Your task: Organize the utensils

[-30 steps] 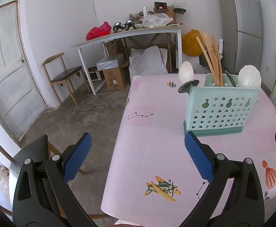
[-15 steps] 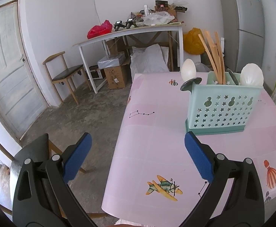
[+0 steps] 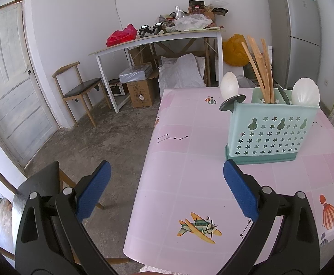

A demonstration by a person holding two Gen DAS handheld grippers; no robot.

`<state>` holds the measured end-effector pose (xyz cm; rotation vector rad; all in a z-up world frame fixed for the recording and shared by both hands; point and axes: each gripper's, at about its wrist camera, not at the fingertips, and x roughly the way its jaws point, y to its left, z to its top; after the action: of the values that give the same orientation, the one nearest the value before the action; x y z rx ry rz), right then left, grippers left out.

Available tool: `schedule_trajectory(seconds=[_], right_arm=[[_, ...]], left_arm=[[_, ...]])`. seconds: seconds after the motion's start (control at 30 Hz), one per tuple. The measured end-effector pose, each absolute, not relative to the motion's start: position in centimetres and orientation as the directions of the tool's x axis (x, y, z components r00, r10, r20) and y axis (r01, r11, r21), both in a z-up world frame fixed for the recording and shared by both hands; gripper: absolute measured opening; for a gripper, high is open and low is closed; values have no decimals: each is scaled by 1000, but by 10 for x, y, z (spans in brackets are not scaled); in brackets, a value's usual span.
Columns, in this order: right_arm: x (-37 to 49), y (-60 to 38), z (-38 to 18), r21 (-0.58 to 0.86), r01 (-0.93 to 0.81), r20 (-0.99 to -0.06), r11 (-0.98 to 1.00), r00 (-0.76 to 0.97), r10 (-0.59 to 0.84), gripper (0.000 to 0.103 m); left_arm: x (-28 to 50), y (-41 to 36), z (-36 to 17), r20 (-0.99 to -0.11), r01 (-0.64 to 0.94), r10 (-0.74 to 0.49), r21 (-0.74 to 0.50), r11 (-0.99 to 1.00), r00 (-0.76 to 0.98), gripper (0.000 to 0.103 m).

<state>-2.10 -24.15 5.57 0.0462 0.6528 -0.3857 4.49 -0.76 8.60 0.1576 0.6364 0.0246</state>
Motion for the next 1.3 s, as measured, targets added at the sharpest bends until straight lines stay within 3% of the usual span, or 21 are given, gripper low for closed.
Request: schedule_trajectory(seconds=[1.3], right_arm=[[-20,-240,60,-73,360,-597,930,731,-330,96]], left_arm=[[46,-6,87,-595,28,70,153,988,801,95]])
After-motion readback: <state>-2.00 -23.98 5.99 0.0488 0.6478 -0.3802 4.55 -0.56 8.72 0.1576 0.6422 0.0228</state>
